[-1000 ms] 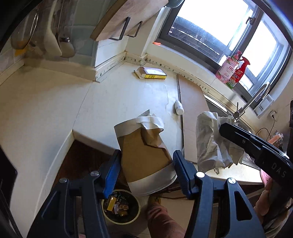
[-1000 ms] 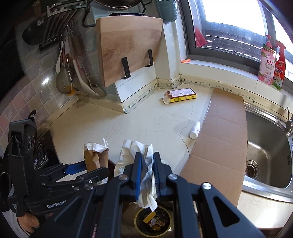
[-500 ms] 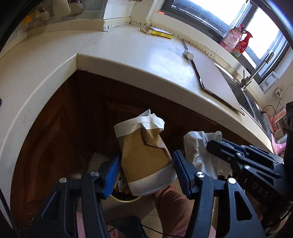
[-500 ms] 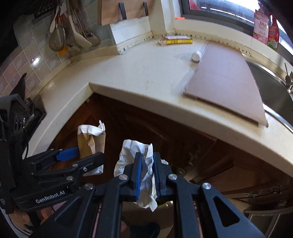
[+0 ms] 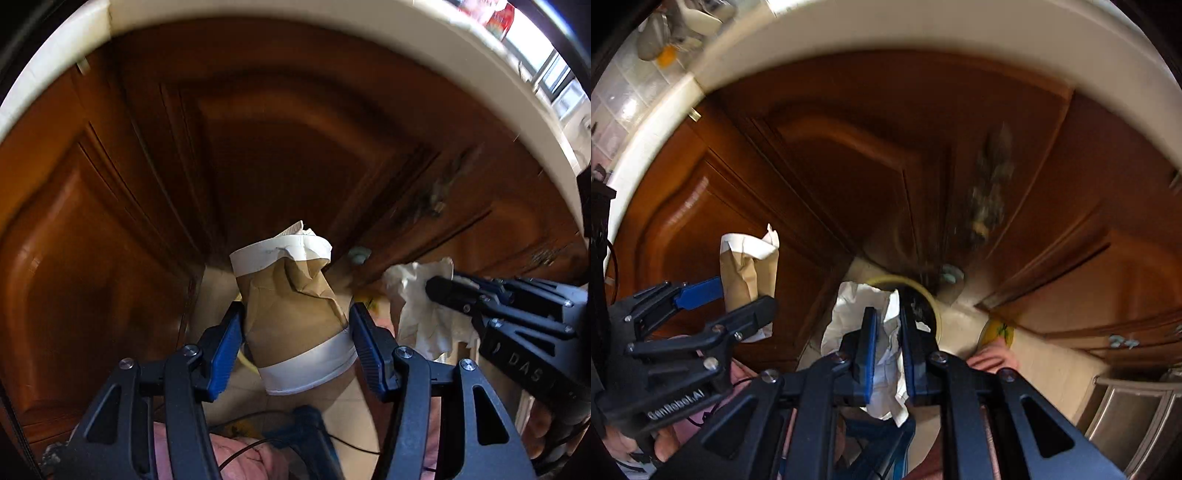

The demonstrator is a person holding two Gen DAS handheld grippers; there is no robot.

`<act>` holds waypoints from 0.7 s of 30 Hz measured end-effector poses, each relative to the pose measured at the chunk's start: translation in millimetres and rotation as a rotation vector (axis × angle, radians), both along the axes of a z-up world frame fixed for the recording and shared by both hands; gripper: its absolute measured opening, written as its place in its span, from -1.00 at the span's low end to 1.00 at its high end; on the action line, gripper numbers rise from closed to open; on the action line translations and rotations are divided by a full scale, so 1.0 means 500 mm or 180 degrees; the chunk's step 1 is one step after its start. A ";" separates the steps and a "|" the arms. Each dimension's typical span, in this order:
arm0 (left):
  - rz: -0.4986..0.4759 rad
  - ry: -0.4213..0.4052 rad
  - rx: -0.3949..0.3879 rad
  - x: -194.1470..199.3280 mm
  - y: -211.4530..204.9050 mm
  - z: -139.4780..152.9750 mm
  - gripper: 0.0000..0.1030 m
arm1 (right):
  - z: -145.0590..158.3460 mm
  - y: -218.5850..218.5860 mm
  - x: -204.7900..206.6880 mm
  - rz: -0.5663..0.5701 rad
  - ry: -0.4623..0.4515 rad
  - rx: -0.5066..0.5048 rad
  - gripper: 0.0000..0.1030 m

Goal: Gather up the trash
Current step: 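Carry the paper cup and tissue down to the bin and open both tools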

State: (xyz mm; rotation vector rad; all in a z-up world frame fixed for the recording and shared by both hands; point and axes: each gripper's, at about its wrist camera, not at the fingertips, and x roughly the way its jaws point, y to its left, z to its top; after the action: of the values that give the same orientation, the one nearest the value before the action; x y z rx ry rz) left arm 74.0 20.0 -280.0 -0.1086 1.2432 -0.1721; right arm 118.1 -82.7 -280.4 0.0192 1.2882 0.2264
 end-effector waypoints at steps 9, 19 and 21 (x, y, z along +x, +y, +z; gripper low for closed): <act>-0.0132 0.0388 -0.0002 -0.002 0.004 -0.170 0.09 | -0.152 -0.005 0.019 -0.0073 0.0382 0.0089 -0.75; -0.0178 0.0701 -0.0271 0.025 0.024 -0.308 0.10 | -0.316 0.016 0.037 -0.0049 0.0689 -0.0015 -0.74; -0.0158 0.0700 -0.0323 0.038 0.026 -0.317 0.10 | -0.343 0.023 0.041 -0.0027 0.0749 -0.0051 -0.74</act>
State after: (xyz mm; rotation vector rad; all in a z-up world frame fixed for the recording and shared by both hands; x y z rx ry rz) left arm 92.9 32.9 -438.5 -0.1885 1.4573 -0.2720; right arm 138.4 -71.3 -451.7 0.0386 1.5237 0.2110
